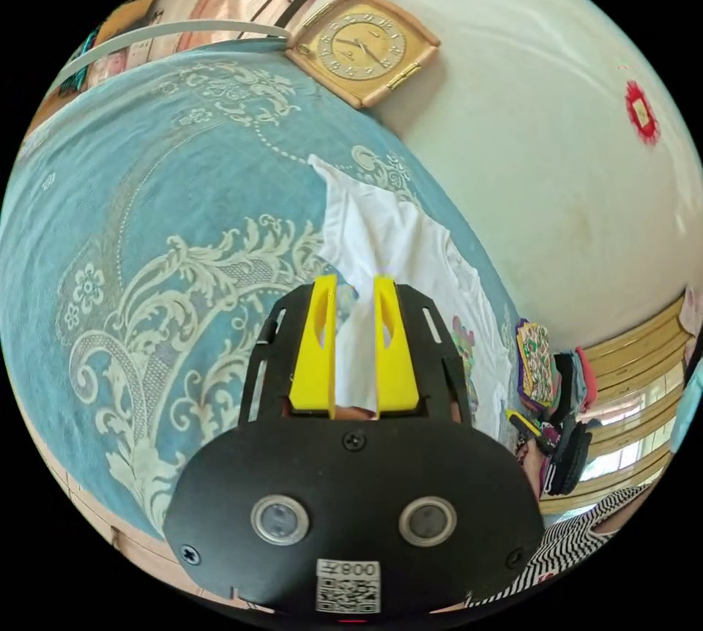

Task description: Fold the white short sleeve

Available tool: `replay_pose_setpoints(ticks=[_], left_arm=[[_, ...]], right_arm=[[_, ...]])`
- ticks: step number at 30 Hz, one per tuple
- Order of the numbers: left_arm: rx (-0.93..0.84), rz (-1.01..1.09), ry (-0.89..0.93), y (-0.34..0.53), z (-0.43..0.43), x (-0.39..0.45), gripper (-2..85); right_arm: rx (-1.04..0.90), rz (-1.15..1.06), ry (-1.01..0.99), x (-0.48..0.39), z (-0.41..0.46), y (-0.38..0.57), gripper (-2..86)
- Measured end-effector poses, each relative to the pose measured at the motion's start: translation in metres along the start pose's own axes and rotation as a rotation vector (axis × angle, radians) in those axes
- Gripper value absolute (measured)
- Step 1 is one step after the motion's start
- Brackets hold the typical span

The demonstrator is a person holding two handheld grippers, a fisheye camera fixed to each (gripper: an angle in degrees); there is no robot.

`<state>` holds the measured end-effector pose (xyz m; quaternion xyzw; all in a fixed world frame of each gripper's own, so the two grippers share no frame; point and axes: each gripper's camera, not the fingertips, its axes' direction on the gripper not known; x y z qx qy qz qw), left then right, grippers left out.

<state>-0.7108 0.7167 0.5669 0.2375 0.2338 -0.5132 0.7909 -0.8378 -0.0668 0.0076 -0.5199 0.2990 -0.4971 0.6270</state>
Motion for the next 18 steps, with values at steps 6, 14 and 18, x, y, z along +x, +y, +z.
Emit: replay_pose_setpoints(ticks=[6,14,18], left_arm=[[-0.072,0.112,-0.029,-0.02,0.013,-0.076,6.8],[-0.045,0.19,0.067,0.01,-0.016,-0.157,1.9],[0.013,0.155,0.055,0.037,-0.039,-0.194,1.6]], right_arm=[[0.102,-0.009,-0.228,-0.072,-0.058,-0.059,0.4],[0.083,-0.439,-0.538,-0.306,-0.057,-0.222,3.8],[0.062,-0.578,-0.639,-0.407,-0.052,-0.294,5.9]])
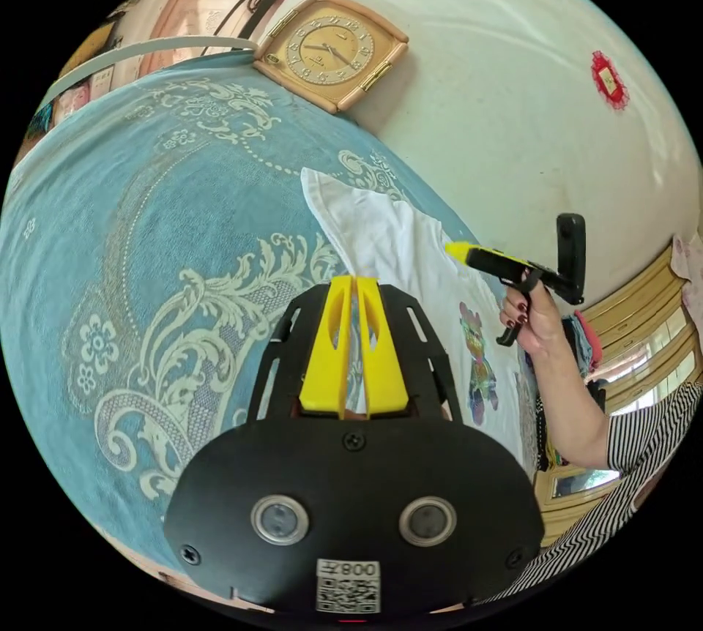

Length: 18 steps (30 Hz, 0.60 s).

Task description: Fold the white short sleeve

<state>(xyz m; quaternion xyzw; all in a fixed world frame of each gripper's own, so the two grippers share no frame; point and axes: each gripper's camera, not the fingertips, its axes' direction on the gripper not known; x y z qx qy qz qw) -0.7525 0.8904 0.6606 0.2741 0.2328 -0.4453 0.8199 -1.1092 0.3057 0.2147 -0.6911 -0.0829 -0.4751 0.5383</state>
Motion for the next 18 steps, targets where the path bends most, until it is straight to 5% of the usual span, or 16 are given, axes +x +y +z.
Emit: replay_pose_setpoints(ticks=[8,18], left_arm=[[-0.045,-0.017,0.097,0.021,-0.002,-0.064,1.1],[-0.093,0.032,0.058,0.032,-0.005,-0.097,1.1]], right_arm=[[-0.149,-0.09,0.037,-0.068,0.109,-0.174,7.9],[-0.175,-0.125,0.231,-0.113,0.168,-0.242,4.6]])
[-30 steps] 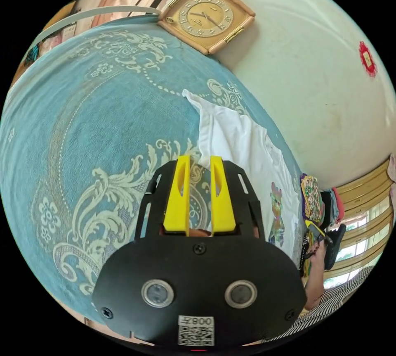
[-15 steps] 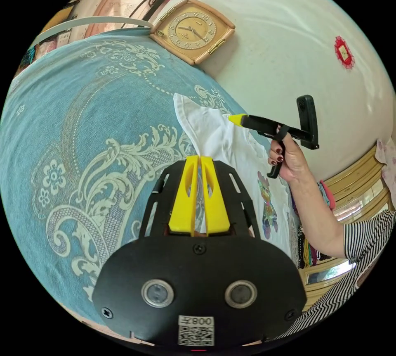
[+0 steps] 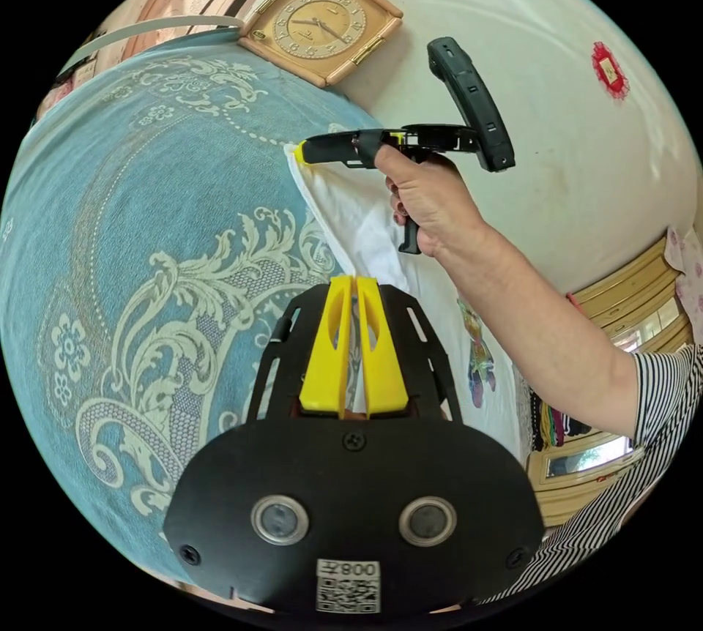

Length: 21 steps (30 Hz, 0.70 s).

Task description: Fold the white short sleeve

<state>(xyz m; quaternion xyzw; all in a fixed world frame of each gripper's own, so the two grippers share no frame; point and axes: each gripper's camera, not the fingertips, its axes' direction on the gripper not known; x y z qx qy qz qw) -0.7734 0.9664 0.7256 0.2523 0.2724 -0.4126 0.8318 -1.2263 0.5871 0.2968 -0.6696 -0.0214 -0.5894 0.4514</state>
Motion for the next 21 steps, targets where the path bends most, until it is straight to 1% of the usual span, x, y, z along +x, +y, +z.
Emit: replay_pose_setpoints(ticks=[3,4,5,8,10,14,18,21], left_arm=[[0.072,-0.004,0.01,0.01,-0.014,-0.01,1.1],[0.106,0.008,-0.007,0.014,-0.022,-0.011,1.2],[0.13,0.019,-0.046,0.016,-0.029,-0.011,1.2],[0.154,0.04,-0.081,0.018,-0.036,-0.016,1.3],[0.127,0.02,-0.096,0.015,-0.033,-0.023,1.5],[0.083,-0.001,-0.088,0.01,-0.028,-0.032,1.9],[0.113,-0.004,-0.086,0.012,-0.032,-0.035,2.4],[0.142,-0.006,-0.112,0.013,-0.04,-0.034,2.9]], right_arm=[[0.025,0.009,0.004,-0.006,-0.007,-0.009,2.1],[0.07,0.02,-0.017,-0.007,-0.015,-0.01,1.6],[0.154,0.03,-0.053,-0.008,-0.029,-0.01,1.4],[0.244,0.035,-0.08,-0.01,-0.052,-0.024,1.1],[0.212,0.021,-0.066,-0.012,-0.048,-0.039,1.1],[-0.007,0.042,-0.071,-0.006,0.004,-0.064,1.5],[0.055,0.08,-0.14,0.009,-0.003,-0.067,3.1],[0.148,0.134,-0.186,0.027,-0.026,-0.062,4.9]])
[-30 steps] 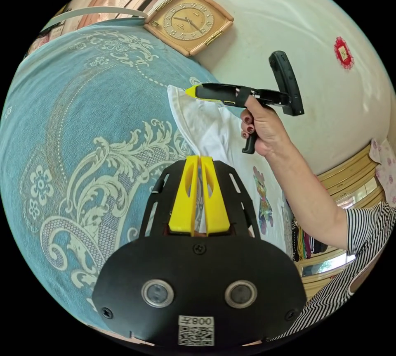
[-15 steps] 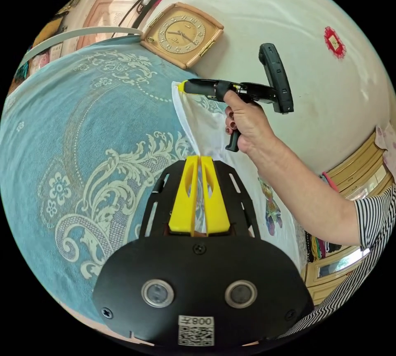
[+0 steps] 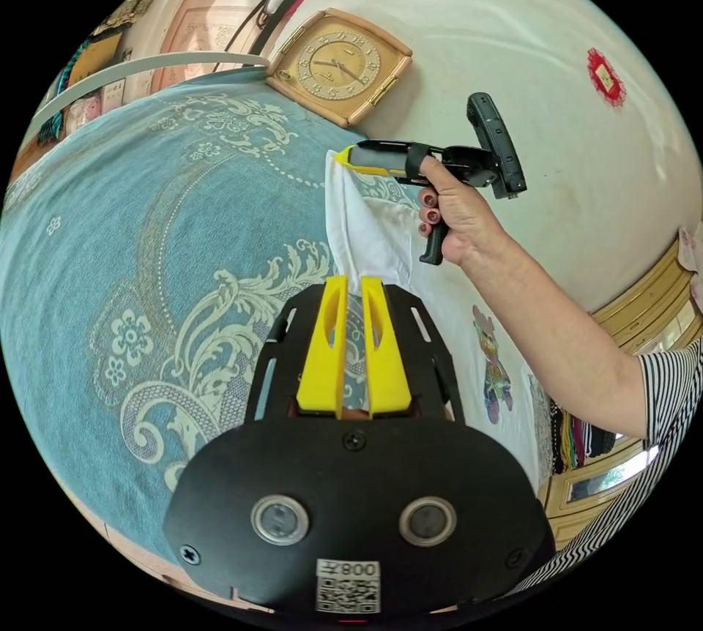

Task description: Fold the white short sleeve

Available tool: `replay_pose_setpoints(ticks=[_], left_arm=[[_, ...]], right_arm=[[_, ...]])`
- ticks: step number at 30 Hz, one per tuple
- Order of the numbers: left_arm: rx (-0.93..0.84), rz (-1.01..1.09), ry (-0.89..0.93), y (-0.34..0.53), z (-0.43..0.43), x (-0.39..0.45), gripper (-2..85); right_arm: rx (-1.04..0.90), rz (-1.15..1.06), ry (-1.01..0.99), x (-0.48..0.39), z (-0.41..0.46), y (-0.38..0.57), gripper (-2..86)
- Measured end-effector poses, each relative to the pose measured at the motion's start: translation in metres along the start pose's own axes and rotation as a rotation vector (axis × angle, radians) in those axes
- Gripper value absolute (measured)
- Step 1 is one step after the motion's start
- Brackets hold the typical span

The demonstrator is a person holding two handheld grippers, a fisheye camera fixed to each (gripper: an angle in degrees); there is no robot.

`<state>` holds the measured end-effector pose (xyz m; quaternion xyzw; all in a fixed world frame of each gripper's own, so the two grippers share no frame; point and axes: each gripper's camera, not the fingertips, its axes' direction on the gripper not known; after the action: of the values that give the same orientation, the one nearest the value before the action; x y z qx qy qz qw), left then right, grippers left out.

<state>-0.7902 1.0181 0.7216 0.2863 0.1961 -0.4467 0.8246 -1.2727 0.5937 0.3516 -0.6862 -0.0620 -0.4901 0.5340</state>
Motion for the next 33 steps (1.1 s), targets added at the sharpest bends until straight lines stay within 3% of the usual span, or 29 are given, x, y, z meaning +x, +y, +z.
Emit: replay_pose_setpoints(ticks=[8,13,17,21,26,30,33], left_arm=[[-0.012,0.11,-0.012,-0.027,0.003,0.026,2.4],[-0.248,0.246,-0.158,-0.053,0.049,0.043,1.3],[-0.233,0.267,-0.238,-0.058,0.044,0.051,2.0],[-0.238,0.227,-0.212,-0.063,0.048,0.05,5.1],[-0.236,0.218,-0.246,-0.074,0.057,0.056,4.6],[-0.226,0.215,-0.228,-0.081,0.056,0.058,3.3],[-0.181,0.268,-0.255,-0.084,0.046,0.069,2.9]], right_arm=[[0.26,0.232,-0.133,0.082,-0.087,0.071,6.3],[0.214,0.294,-0.126,0.109,-0.108,0.151,4.4],[0.179,0.386,-0.087,0.118,-0.118,0.219,4.8],[0.136,0.267,-0.115,0.088,-0.097,0.198,6.2],[-0.006,-0.056,-0.109,0.001,-0.024,0.092,6.8],[-0.18,-0.127,-0.079,-0.027,0.031,0.058,6.1],[-0.159,-0.141,-0.075,-0.032,0.038,0.062,3.3]])
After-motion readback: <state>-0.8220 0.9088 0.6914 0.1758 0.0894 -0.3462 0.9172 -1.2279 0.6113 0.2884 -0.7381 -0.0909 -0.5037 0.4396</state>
